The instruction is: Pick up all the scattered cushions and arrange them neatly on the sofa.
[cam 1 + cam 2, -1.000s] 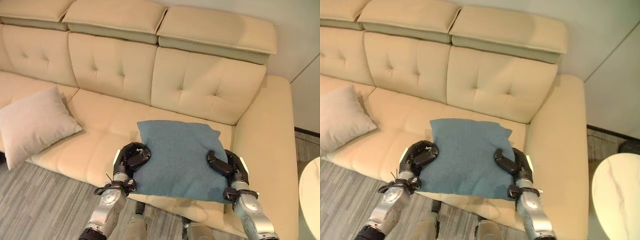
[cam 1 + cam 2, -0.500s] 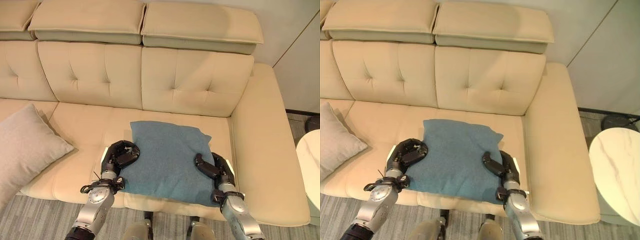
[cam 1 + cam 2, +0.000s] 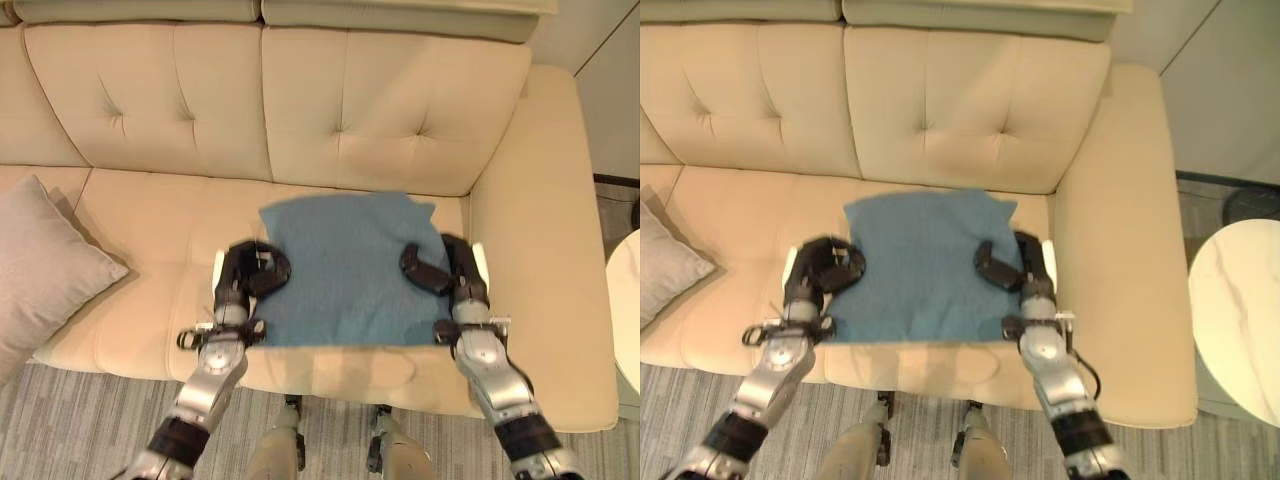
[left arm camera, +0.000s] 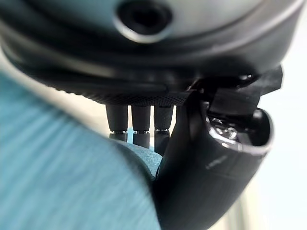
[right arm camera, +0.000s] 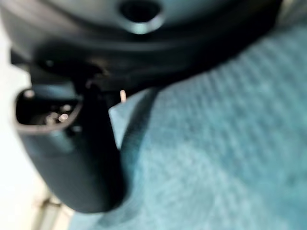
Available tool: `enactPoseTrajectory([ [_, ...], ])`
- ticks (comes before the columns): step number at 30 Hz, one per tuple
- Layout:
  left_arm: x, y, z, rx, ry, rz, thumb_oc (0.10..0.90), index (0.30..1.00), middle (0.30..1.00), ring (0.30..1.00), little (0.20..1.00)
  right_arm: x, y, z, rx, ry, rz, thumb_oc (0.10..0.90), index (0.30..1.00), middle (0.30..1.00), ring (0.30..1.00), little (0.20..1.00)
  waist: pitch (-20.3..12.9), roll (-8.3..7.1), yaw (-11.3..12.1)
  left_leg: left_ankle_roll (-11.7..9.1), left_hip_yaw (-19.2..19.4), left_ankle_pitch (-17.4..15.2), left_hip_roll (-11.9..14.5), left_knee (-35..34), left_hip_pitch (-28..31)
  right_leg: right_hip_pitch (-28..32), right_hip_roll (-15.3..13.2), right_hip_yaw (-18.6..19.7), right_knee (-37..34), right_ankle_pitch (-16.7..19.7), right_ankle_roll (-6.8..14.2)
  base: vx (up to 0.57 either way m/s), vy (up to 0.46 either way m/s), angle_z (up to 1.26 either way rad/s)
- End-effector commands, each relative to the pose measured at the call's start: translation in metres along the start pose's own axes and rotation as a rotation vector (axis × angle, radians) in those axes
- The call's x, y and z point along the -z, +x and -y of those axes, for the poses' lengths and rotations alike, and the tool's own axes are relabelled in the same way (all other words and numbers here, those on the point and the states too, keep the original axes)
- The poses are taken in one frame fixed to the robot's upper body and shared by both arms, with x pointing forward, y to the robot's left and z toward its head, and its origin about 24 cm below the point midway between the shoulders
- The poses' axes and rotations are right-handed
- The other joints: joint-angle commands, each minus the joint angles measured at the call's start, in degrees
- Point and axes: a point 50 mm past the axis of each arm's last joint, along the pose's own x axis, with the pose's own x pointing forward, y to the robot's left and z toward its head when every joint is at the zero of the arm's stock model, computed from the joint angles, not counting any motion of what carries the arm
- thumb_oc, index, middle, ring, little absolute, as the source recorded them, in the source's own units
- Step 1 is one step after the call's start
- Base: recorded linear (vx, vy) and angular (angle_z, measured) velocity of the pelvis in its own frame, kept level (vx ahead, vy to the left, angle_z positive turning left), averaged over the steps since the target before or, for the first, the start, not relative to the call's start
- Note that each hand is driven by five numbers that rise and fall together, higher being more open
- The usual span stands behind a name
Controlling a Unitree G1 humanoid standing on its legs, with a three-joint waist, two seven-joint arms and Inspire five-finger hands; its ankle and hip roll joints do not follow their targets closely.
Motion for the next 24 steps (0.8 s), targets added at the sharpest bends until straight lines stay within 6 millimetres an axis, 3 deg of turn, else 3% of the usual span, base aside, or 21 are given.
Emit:
enactPoseTrajectory([
  [1,-0.145,0.016,0.039,0.093,-0.09,0.735,0.4,0.3,0.3,0.3,0.3,-0.154,0.016,-0.008,0.092,0.089,0.76,0.4,0.3,0.3,0.3,0.3,-6.1,-1.57,-0.7,1.6,-1.0,-7.5,-2.5,0.8,-1.3,-2.2,0.8,1.4,8.3,-11.6,0.4,0.02,-0.001,0.1],
  [5,-0.187,0.024,0.046,0.001,0.009,0.926,0.4,0.3,0.3,0.3,0.3,-0.196,0.023,0.002,0.236,-0.007,0.954,0.4,0.3,0.3,0.3,0.3,-5.8,-1.8,-0.8,1.5,-1.3,-6.9,-2.7,0.7,-3.2,-4.0,0.8,2.0,8.2,-11.2,0.5,0.01,0.004,0.04],
  [6,-0.187,0.024,0.046,0.001,0.008,0.926,0.4,0.3,0.3,0.3,0.3,-0.196,0.023,0.002,0.236,-0.007,0.954,0.4,0.3,0.3,0.3,0.3,-5.8,-1.79,-0.8,1.5,-1.3,-6.9,-2.7,0.7,-3.3,-4.1,0.8,2.0,8.2,-11.1,0.5,0.0,0.0,0.0],
  [7,-0.202,0.026,0.053,-0.019,0.049,0.991,0.4,0.3,0.3,0.3,0.3,-0.213,0.025,0.007,0.319,-0.058,1.032,0.4,0.3,0.3,0.3,0.3,-5.2,-1.98,-0.7,1.4,-1.5,-6.6,-2.8,0.7,-4.2,-4.9,0.7,2.3,8.2,-11.0,0.5,0.0,-0.004,0.05],
  [11,-0.222,0.036,0.072,-0.016,0.066,1.027,0.4,0.3,0.3,0.3,0.3,-0.237,0.039,0.013,0.438,-0.147,1.084,0.4,0.3,0.3,0.3,0.3,-4.1,-2.13,-0.6,1.1,-1.8,-5.8,-3.2,0.5,-6.6,-7.2,0.6,3.0,8.2,-10.5,0.6,-0.01,0.0,0.06],
  [12,-0.224,0.047,0.082,-0.003,0.052,0.966,0.731,0.796,0.796,0.796,0.796,-0.243,0.051,0.014,0.47,-0.164,1.042,0.58,0.571,0.571,0.571,0.571,-3.6,-2.11,-0.6,1.0,-2.0,-5.7,-3.2,0.4,-7.4,-8.2,0.5,3.1,8.7,-10.8,0.6,-0.03,0.002,0.06],
  [13,-0.225,0.056,0.089,0.002,0.064,0.921,0.8,0.9,0.9,0.9,0.9,-0.246,0.06,0.013,0.483,-0.185,1.011,0.8,0.9,0.9,0.9,0.9,-3.1,-1.98,-0.4,1.0,-2.1,-5.1,-3.2,0.2,-8.3,-9.0,0.4,3.1,8.9,-10.6,0.6,-0.03,-0.002,0.05],
  [18,-0.237,0.087,0.103,0.012,0.165,0.791,0.8,0.9,0.9,0.9,0.9,-0.258,0.092,0.011,0.452,-0.251,0.871,0.8,0.9,0.9,0.9,0.9,-0.5,-1.38,-0.5,0.4,-2.8,-4.1,-3.2,0.0,-9.8,-11.0,0.1,2.9,10.5,-10.9,0.7,-0.03,-0.007,0.05],
  [24,-0.227,0.1,0.091,-0.001,0.252,0.727,0.8,0.9,0.9,0.9,0.9,-0.248,0.095,-0.009,0.32,-0.305,0.829,0.8,0.9,0.9,0.9,0.9,1.4,-0.53,-0.9,0.2,-2.9,-3.9,-3.4,0.0,-10.4,-12.0,0.1,3.0,11.3,-11.0,0.6,0.0,0.0,0.0],
])
